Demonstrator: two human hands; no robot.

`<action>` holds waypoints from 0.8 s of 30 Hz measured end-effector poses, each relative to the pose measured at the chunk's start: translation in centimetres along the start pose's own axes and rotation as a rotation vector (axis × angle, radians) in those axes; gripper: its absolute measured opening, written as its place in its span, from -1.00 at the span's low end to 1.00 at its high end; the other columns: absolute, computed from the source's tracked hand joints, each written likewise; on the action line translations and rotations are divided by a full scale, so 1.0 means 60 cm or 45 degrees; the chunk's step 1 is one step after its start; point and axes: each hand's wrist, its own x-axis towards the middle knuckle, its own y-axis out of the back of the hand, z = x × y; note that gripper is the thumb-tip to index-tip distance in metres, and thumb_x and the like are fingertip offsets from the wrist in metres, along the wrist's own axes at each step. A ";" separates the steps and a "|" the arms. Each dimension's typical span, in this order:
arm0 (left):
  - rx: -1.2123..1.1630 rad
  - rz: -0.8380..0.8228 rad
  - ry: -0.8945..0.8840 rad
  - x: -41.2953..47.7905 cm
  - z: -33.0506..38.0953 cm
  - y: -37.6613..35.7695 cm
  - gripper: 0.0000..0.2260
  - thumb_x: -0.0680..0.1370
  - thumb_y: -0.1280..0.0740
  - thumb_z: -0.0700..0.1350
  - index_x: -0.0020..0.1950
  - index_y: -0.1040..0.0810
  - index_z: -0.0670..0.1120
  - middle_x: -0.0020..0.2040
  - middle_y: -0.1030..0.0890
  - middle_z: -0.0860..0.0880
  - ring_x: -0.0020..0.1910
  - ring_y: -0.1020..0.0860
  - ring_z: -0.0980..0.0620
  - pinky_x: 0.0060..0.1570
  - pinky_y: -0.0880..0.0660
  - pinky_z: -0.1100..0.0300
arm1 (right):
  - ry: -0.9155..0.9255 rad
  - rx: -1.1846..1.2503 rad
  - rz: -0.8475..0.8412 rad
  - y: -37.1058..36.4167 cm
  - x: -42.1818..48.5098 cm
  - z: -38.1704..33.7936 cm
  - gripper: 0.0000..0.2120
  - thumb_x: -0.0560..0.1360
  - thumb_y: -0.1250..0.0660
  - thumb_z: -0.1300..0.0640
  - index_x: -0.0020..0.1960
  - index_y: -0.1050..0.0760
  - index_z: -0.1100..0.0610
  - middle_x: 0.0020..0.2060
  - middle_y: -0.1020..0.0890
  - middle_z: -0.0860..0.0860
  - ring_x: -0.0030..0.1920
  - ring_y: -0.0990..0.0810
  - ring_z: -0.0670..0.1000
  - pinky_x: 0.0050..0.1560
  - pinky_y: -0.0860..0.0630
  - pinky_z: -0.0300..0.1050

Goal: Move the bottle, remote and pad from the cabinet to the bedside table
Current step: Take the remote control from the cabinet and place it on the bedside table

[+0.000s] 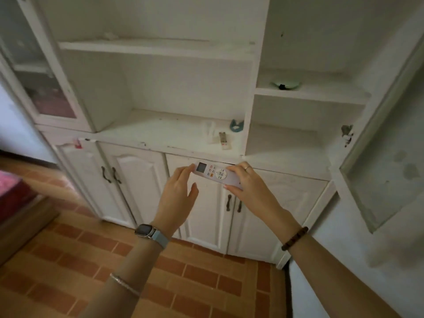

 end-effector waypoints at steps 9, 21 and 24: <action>0.186 0.140 0.393 -0.208 -0.106 0.168 -0.59 0.54 -0.28 -0.22 0.39 -0.36 -0.17 0.25 -0.46 -0.09 0.11 -0.51 -0.06 0.18 -0.45 0.10 | 0.324 0.133 -0.274 -0.159 -0.028 -0.195 -0.58 0.51 -0.38 0.10 0.32 -0.40 0.15 0.16 -0.42 0.05 0.09 -0.51 0.03 0.11 -0.50 -0.06; 0.332 0.424 0.875 -0.636 -0.225 0.495 -0.63 0.56 -0.27 -0.21 0.37 -0.36 -0.10 0.18 -0.51 -0.01 0.04 -0.44 0.20 0.12 -0.40 0.30 | 0.786 0.317 -0.629 -0.427 -0.202 -0.619 -0.55 0.46 -0.44 0.12 0.31 -0.42 0.12 0.13 -0.52 0.06 0.09 -0.53 0.04 0.12 -0.48 -0.11; 0.371 0.486 0.961 -0.741 -0.243 0.579 -0.59 0.53 -0.31 -0.24 0.37 -0.36 -0.09 0.14 -0.52 0.00 0.02 -0.48 0.17 0.12 -0.45 0.26 | 0.927 0.335 -0.681 -0.477 -0.252 -0.727 -0.53 0.44 -0.46 0.13 0.31 -0.43 0.14 0.12 -0.53 0.05 0.10 -0.53 0.01 0.09 -0.42 -0.24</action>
